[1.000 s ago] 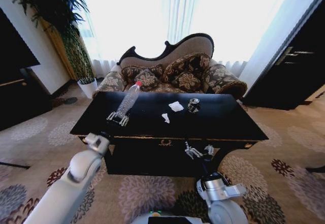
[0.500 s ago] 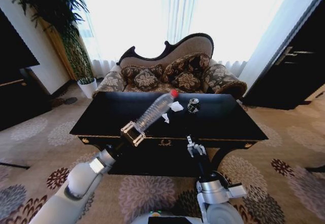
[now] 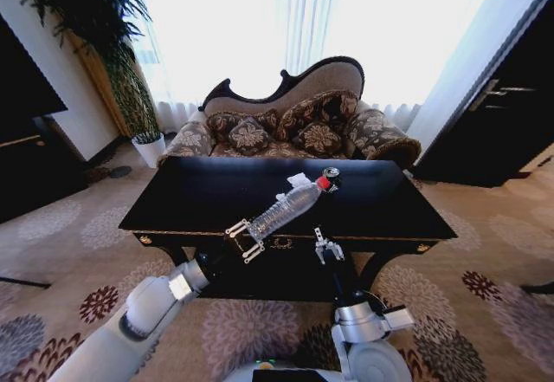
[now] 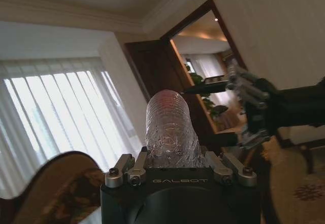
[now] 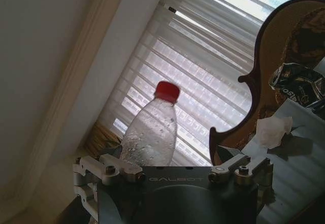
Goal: Move to the front of the table and place the trash on the table into the trash bin.
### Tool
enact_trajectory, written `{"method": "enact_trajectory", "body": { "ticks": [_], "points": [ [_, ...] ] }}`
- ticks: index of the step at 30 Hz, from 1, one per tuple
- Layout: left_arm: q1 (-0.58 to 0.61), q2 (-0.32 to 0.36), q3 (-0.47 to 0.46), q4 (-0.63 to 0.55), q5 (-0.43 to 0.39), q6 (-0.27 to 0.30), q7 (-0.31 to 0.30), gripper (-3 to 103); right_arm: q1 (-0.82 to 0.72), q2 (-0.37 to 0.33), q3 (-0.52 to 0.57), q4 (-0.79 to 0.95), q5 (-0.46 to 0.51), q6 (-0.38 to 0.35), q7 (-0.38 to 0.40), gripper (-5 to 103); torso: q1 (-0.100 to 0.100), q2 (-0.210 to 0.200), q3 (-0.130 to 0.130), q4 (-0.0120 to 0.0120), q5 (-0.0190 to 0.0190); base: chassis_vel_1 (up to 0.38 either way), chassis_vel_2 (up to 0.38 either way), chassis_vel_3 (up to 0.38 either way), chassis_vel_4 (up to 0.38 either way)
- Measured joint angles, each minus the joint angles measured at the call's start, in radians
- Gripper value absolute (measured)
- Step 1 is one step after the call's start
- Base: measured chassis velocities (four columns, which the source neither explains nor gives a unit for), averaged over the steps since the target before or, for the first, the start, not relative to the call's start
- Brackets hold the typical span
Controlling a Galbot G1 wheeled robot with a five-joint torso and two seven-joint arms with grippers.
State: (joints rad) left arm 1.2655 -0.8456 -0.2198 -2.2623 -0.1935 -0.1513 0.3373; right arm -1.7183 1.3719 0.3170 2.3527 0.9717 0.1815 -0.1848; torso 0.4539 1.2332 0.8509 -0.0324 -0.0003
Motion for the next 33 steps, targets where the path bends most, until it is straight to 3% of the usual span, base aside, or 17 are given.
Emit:
{"method": "enact_trajectory", "body": {
  "ticks": [6, 14, 16, 19, 21, 24, 26, 27, 33],
  "points": [
    [-0.096, 0.036, 0.096, 0.026, 0.006, 0.016, 0.015, 36, 0.010, 0.007, -0.012, -0.021, -0.036, 0.004, 0.010, 100, 0.000, 0.000, 0.000, -0.0002, 0.0001, 0.000, 0.000, 0.000, 0.000],
    [-0.112, 0.057, 0.128, 0.043, 0.012, 0.017, 0.038, 36, 0.010, 0.014, -0.007, -0.026, -0.041, 0.014, 0.010, 101, 0.000, 0.000, 0.000, -0.0001, 0.0001, 0.000, 0.000, 0.000, 0.000],
    [-0.111, 0.057, 0.128, 0.043, 0.012, 0.016, 0.039, 36, 0.010, 0.015, -0.007, -0.026, -0.041, 0.015, 0.010, 97, 0.000, 0.000, 0.000, -0.0001, 0.0001, 0.000, 0.000, 0.000, 0.000],
    [-0.107, 0.058, 0.121, 0.044, 0.014, 0.011, 0.042, 36, 0.008, 0.021, -0.008, -0.026, -0.041, 0.016, 0.005, 82, 0.000, 0.000, 0.000, -0.0001, 0.0000, 0.000, 0.000, 0.000, 0.000],
    [-0.104, 0.060, 0.116, 0.042, 0.014, 0.009, 0.042, 36, 0.007, 0.023, -0.008, -0.026, -0.042, 0.016, 0.003, 82, 0.000, 0.000, 0.000, -0.0001, 0.0001, 0.000, 0.000, 0.000, 0.000],
    [-0.097, 0.067, 0.100, 0.036, 0.012, 0.006, 0.043, 36, 0.003, 0.026, -0.009, -0.023, -0.043, 0.018, -0.005, 65, 0.000, 0.000, 0.000, -0.0001, 0.0001, 0.000, 0.000, 0.000, 0.000],
    [-0.095, 0.068, 0.095, 0.034, 0.011, 0.005, 0.044, 36, 0.001, 0.026, -0.009, -0.023, -0.044, 0.018, -0.007, 65, 0.000, 0.000, 0.000, 0.0000, 0.0001, 0.000, 0.000, 0.000, 0.000],
    [-0.090, 0.069, 0.085, 0.029, 0.010, 0.005, 0.044, 36, -0.001, 0.026, -0.007, -0.022, -0.047, 0.019, -0.011, 54, 0.000, 0.000, 0.000, -0.0001, 0.0000, 0.000, 0.000, 0.000, 0.000],
    [-0.052, 0.072, 0.038, -0.003, 0.010, 0.011, 0.039, 34, -0.008, 0.023, 0.000, -0.019, -0.050, 0.026, -0.030, 41, 0.000, 0.000, 0.000, -0.0001, 0.0001, 0.000, 0.000, 0.000, 0.000]
  ]
}}
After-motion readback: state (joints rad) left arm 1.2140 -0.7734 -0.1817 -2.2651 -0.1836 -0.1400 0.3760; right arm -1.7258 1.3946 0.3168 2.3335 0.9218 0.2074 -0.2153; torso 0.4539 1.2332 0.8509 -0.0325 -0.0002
